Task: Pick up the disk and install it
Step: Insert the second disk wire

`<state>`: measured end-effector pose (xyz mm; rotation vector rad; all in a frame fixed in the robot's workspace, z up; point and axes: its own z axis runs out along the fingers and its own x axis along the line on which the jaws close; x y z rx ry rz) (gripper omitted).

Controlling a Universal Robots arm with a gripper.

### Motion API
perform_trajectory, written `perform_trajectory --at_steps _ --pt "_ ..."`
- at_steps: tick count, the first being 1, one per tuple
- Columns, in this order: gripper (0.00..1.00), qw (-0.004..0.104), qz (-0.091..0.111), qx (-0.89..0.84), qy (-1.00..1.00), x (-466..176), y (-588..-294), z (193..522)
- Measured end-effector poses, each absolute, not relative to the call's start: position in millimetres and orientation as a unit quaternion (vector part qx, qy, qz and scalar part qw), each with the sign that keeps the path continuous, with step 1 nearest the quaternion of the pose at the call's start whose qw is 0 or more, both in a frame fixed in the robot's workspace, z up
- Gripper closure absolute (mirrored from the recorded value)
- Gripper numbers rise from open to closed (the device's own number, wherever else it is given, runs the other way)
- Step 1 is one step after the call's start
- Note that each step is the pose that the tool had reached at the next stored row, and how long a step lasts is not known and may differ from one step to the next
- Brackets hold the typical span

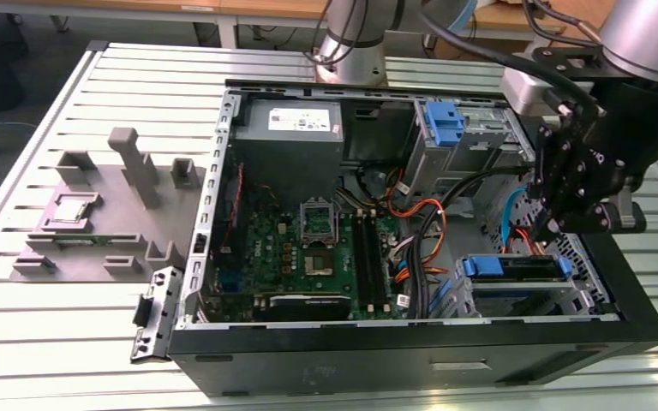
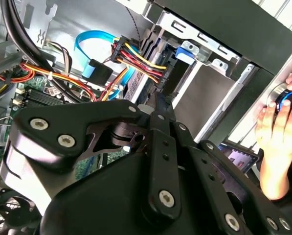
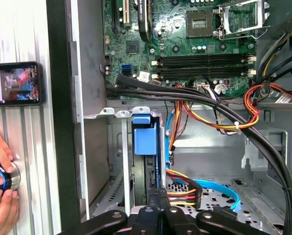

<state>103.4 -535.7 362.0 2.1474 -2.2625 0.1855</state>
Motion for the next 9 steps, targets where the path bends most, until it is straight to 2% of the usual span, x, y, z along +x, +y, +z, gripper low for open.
perform_trajectory --at_steps 9 --pt "0.9 0.008 0.059 0.687 -0.724 103.4 -533.8 368.3"
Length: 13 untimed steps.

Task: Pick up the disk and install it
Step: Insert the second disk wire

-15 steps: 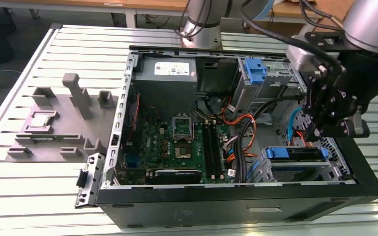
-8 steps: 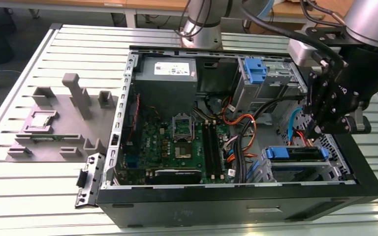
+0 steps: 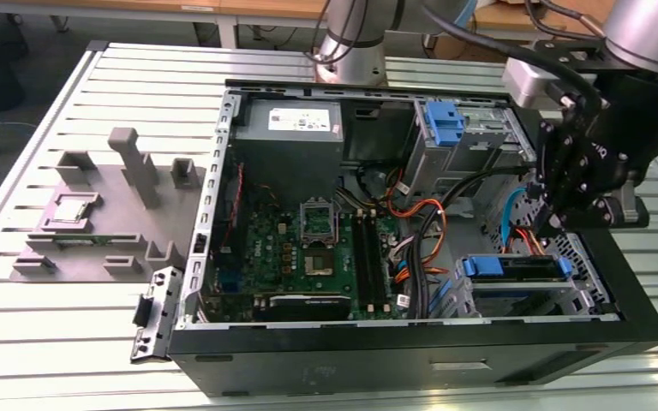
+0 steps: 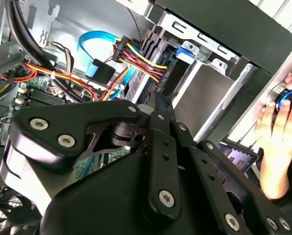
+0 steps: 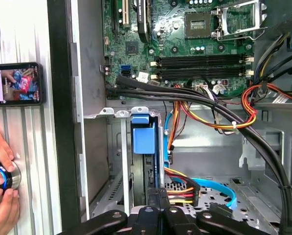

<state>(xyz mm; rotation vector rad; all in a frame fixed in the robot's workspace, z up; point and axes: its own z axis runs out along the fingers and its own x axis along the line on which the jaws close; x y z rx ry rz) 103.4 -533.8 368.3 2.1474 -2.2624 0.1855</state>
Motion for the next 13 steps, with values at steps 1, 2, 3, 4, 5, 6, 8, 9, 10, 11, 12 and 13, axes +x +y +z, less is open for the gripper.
perform_trajectory --at_steps 1,2,3,4,5,6,8,9,10,11,12,13 --pt "0.9 0.008 0.059 0.687 -0.724 103 -533 371" --pt "0.9 0.008 0.059 0.687 -0.724 103 -533 373" --pt "0.9 0.008 0.059 0.687 -0.724 103 -532 375" --pt "0.9 0.008 0.059 0.687 -0.724 103 -531 377" --pt "0.9 0.008 0.059 0.687 -0.724 103 -531 379" --pt "0.9 0.008 0.059 0.687 -0.724 103 -530 380" --pt "0.9 0.009 0.059 0.687 -0.724 103 -527 381" --pt "0.9 0.009 0.059 0.687 -0.724 103 -526 381" --pt "0.9 0.009 0.059 0.687 -0.724 103 -524 381" --pt "0.9 0.009 0.059 0.687 -0.724 103 -522 381" --pt "0.9 0.009 0.059 0.687 -0.724 103 -521 381" --pt "0.9 0.009 0.059 0.687 -0.724 103 -519 381"
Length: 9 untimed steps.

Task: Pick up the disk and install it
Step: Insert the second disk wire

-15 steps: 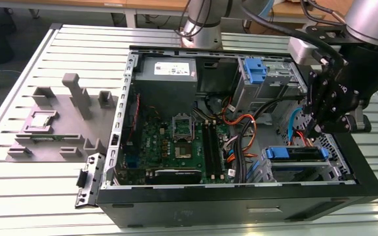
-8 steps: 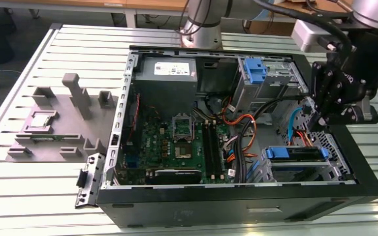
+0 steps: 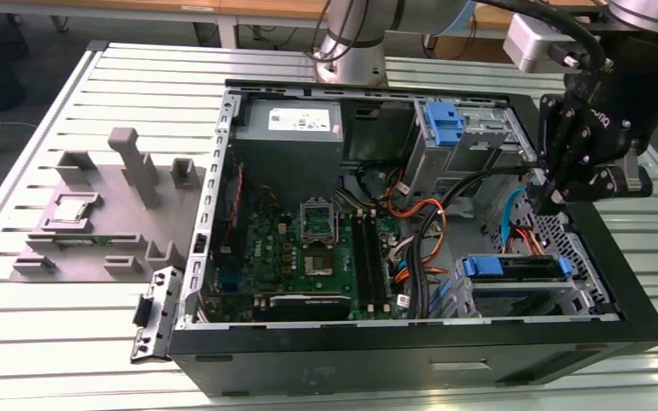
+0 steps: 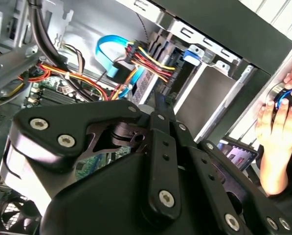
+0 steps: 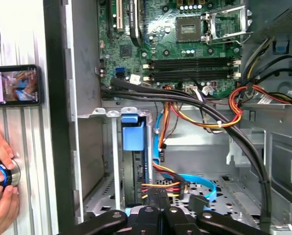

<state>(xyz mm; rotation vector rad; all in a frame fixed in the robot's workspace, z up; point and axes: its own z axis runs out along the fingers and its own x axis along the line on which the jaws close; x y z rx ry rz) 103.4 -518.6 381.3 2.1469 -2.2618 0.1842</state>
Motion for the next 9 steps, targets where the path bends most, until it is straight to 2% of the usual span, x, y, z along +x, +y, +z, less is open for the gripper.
perform_trajectory --at_steps 9 --pt "0.9 0.01 0.057 0.687 -0.724 103.4 -507.7 381.7"
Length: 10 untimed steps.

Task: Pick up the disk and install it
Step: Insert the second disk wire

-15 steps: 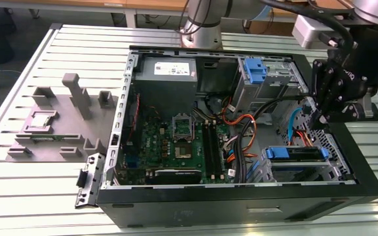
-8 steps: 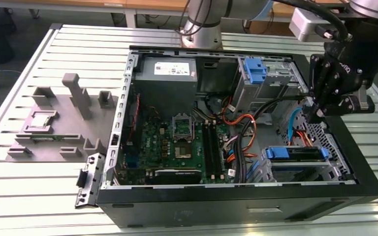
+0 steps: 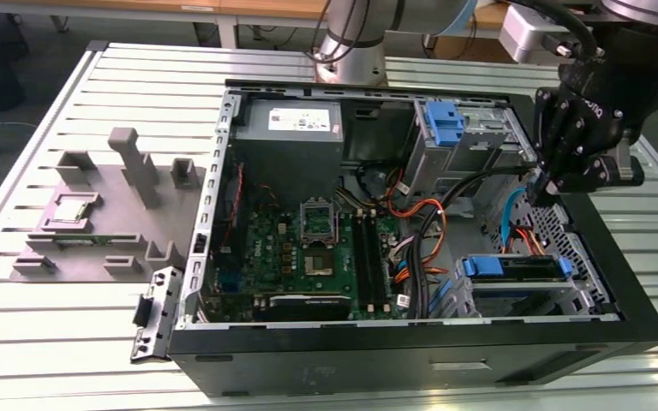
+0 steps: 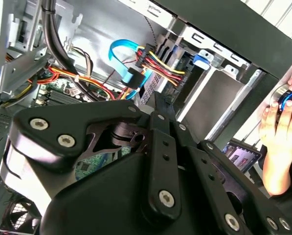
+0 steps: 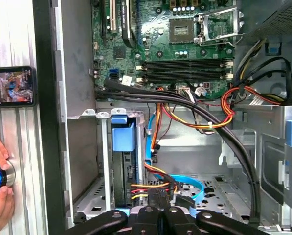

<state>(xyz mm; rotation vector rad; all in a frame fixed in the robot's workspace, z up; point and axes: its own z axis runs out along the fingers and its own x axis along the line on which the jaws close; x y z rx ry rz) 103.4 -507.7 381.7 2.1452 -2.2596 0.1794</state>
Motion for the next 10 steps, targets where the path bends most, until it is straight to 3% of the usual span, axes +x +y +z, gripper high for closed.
perform_trajectory --at_steps 10 --pt "0.9 0.014 0.053 0.688 -0.724 105.4 -498.5 384.8"
